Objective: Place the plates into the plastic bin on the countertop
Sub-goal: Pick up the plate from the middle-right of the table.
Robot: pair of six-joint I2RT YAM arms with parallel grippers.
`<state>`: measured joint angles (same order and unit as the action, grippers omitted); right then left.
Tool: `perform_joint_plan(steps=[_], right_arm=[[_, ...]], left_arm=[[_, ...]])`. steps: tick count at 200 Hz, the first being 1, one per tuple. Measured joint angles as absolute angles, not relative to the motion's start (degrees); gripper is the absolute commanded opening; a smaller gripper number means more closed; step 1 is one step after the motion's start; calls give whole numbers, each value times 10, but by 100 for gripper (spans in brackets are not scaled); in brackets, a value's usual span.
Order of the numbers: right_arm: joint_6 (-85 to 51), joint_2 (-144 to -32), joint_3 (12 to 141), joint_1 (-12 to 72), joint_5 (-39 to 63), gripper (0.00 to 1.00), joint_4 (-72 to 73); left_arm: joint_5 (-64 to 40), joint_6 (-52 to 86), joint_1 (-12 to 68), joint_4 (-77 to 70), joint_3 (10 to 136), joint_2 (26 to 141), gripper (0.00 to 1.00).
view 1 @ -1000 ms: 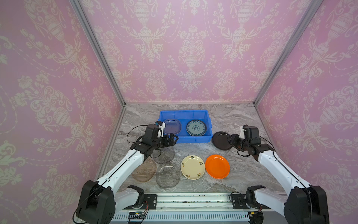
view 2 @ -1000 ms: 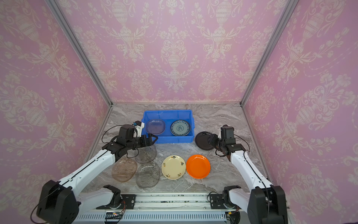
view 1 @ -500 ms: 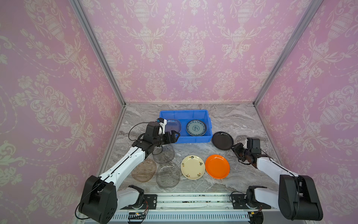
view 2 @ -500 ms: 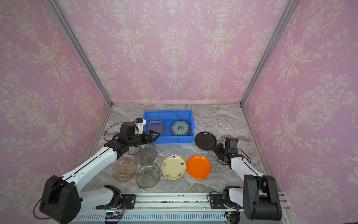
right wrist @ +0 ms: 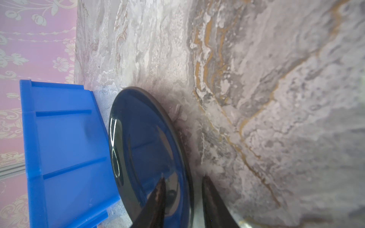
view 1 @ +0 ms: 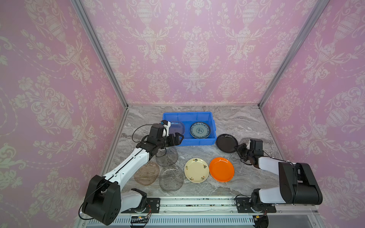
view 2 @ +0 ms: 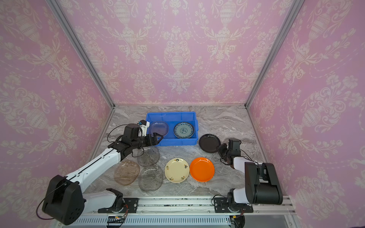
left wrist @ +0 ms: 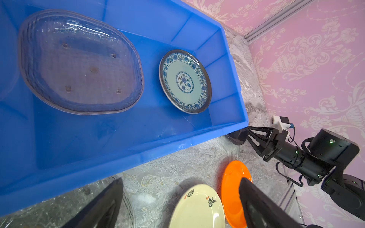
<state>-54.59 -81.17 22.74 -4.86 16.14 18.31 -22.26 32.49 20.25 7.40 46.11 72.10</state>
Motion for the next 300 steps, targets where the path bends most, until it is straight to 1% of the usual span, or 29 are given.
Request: perform_joint_plan(steps=[34,86,103,108,112,116,147,169,198,217,235,265,274,300], right_arm=[[-557,-824,218,-51,167,25,220],[-558,-827,208,-52,167,14,233],[-557,-827,206,-52,167,11,233],[-558,-827,206,-52,167,9,233],[-558,-827,206,-52,167,3,233],[-555,-827,206,-52,168,0,233],[-555,-817,206,-53,164,0,218],[-543,-776,213,-55,139,0,154],[-504,-669,265,-56,57,0,14],[-476,-590,316,-56,5,0,-48],[-451,-549,380,-51,-22,0,-85],[-423,-578,487,-8,-1,0,-102],[-420,-598,507,13,15,0,-100],[-423,-673,536,63,70,0,-79]], left_arm=[[-223,325,200,73,463,723,93],[-223,325,200,69,464,729,93],[-223,325,200,69,464,729,94],[-223,325,200,69,464,730,94],[-223,325,200,69,464,730,94],[-223,325,200,69,464,730,94],[-223,324,199,69,468,736,94],[-222,320,197,68,476,737,94],[-221,309,196,67,505,744,94],[-221,303,196,53,523,752,93],[-222,301,196,33,534,764,89],[-243,310,196,-24,555,810,77],[-255,316,196,-48,561,828,71],[-290,345,196,-118,576,879,70]])
